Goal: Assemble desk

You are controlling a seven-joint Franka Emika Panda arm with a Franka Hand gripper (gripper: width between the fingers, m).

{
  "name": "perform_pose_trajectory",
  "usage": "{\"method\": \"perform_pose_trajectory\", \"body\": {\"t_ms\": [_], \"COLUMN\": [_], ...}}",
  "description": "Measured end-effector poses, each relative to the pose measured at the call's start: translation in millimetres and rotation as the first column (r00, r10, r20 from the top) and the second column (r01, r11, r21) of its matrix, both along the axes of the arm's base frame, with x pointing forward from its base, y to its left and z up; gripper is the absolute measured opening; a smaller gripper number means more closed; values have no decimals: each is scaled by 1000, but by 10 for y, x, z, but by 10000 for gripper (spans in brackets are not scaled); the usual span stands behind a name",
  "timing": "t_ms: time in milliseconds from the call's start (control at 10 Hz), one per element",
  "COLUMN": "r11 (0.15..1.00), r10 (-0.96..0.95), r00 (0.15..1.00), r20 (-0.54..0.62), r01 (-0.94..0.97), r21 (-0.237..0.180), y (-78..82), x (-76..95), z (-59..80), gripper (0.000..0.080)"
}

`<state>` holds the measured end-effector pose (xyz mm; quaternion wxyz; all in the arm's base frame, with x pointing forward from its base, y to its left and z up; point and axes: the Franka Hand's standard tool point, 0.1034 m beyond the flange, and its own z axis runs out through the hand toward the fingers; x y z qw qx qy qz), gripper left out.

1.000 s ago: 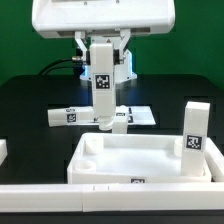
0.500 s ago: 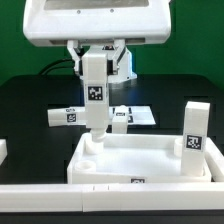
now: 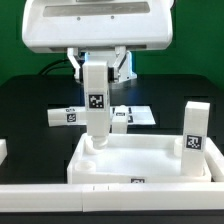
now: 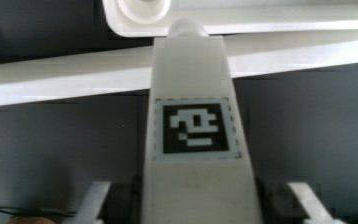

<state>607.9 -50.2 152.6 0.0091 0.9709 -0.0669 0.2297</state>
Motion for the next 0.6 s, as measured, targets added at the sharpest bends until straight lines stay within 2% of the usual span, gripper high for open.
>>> {"method": "perform_pose_trajectory", "body": {"t_ms": [100,200,600], "r11": [1000,1000,1000], "r10": [-13,-24,-22], "r00": [1000,1000,1000], "r20": [-12,-9,-20], "r01": [13,24,22], "r21": [-5,-7,-9], "y": [-97,-174,-137], "x": [-2,30,-27], "z": [-93,-95,-183], "gripper": [286,286,286]}}
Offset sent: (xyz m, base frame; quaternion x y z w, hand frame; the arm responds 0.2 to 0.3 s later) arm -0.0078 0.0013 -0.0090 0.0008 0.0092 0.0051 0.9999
